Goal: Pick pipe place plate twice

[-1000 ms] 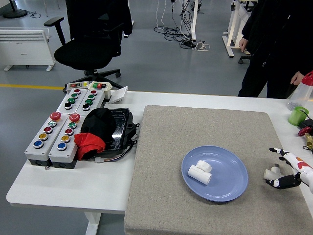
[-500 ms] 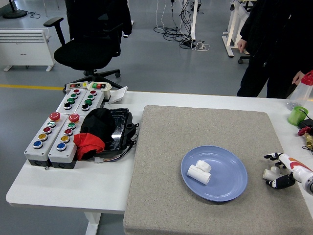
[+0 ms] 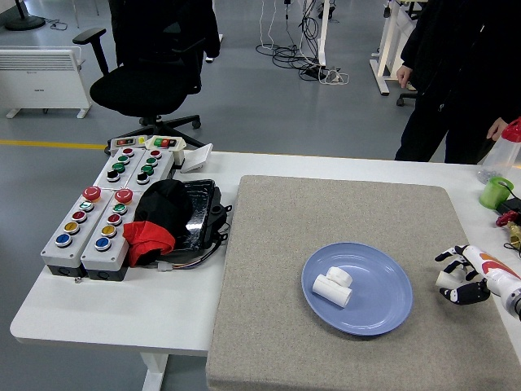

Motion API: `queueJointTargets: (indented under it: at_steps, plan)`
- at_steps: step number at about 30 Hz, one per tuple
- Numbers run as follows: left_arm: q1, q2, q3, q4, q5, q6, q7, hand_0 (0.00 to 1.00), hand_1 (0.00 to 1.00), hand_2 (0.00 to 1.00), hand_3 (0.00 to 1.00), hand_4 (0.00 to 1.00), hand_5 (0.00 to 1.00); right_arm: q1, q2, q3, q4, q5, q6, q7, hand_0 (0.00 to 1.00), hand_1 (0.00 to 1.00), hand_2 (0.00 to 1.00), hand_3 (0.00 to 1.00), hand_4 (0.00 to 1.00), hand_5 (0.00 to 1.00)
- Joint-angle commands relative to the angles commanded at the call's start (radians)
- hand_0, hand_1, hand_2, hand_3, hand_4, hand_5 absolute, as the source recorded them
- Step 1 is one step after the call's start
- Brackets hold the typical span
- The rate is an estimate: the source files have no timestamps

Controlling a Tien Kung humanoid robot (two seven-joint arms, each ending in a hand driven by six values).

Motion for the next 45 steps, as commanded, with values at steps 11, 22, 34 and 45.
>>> queueJointTargets:
  at_steps: [11, 22, 34, 45]
  plan:
    - [-0.001, 0.001, 0.005, -0.002, -0.005, -0.003, 0.003, 0.653, 0.633, 0.636, 0.552, 0.396, 0.998, 0.019, 0.005, -0.094, 0.172, 0.043, -0.012, 0.028, 0.302, 0.42, 0.512, 0.649, 0.543, 0.012]
    - [-0.007, 0.002, 0.012, -0.003, -0.02, 0.002, 0.003, 0.653, 0.632, 0.636, 0.552, 0.397, 0.998, 0.048, 0.035, -0.219, 0.117, 0.146, 0.014, 0.022, 0.927, 0.897, 0.998, 0.995, 0.78, 0.278]
    - [-0.009, 0.004, 0.02, -0.004, -0.029, 0.001, 0.004, 0.654, 0.632, 0.636, 0.552, 0.398, 0.998, 0.042, 0.035, -0.173, 0.136, 0.17, -0.048, 0.081, 0.998, 0.956, 0.998, 0.998, 0.84, 0.354]
    - [-0.012, 0.004, 0.017, -0.002, -0.027, 0.004, 0.0, 0.654, 0.633, 0.636, 0.553, 0.397, 0.998, -0.073, 0.048, 0.206, 0.087, 0.559, -0.35, 0.365, 0.914, 0.885, 0.998, 0.956, 0.562, 0.387]
